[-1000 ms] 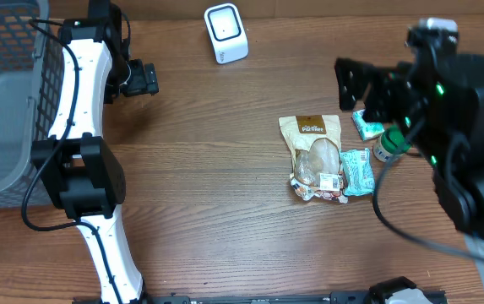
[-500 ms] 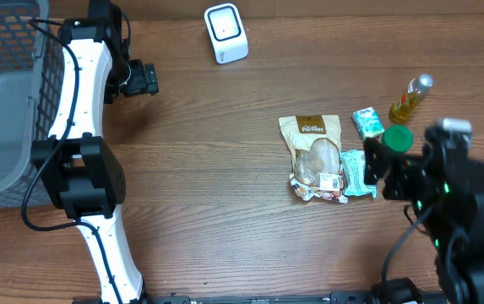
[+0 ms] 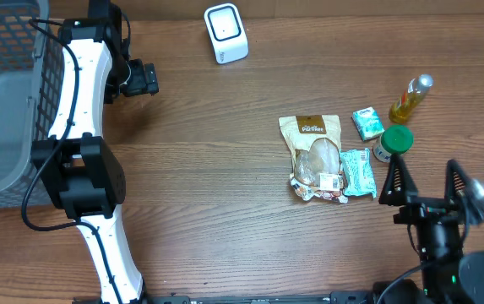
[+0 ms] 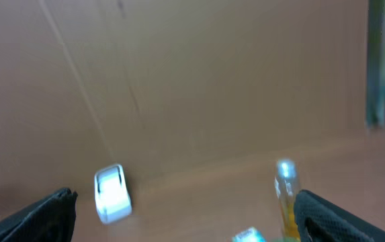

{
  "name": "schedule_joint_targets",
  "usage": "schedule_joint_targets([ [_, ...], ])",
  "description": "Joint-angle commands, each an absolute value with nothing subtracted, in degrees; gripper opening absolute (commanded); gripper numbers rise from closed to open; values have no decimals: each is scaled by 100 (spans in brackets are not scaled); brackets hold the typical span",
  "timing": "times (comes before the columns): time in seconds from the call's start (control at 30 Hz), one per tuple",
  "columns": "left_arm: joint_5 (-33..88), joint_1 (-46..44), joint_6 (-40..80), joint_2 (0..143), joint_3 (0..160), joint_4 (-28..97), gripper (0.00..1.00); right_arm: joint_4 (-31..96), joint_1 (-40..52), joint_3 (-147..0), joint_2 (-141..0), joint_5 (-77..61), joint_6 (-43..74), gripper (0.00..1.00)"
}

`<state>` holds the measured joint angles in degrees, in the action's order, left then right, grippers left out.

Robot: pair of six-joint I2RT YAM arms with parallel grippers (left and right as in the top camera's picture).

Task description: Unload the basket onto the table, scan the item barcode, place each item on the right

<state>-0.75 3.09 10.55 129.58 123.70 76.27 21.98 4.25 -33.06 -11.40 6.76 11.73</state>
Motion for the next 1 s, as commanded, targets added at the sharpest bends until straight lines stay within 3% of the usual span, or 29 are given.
schedule_joint_targets([
  [0.0, -128, 296, 1070, 12951, 12466, 7625, 99, 1208, 305, -2576, -532, 456, 991, 100],
  [0.27, -128, 296, 1070, 12951, 12466, 7625, 100, -1750, 202, -735, -16, 161, 998, 100],
  [0.4, -128, 296, 1070, 12951, 12466, 7625, 100, -2416, 202, -25, -16, 19, 1000, 100],
  [0.8, -128, 296, 1070, 12951, 12466, 7627, 100, 510, 202, -47, -16, -12, 1020, 100],
  [0.97, -128, 296, 1070, 12951, 12466, 7625, 100, 480, 202, -47, -14, -14, 1022, 100],
])
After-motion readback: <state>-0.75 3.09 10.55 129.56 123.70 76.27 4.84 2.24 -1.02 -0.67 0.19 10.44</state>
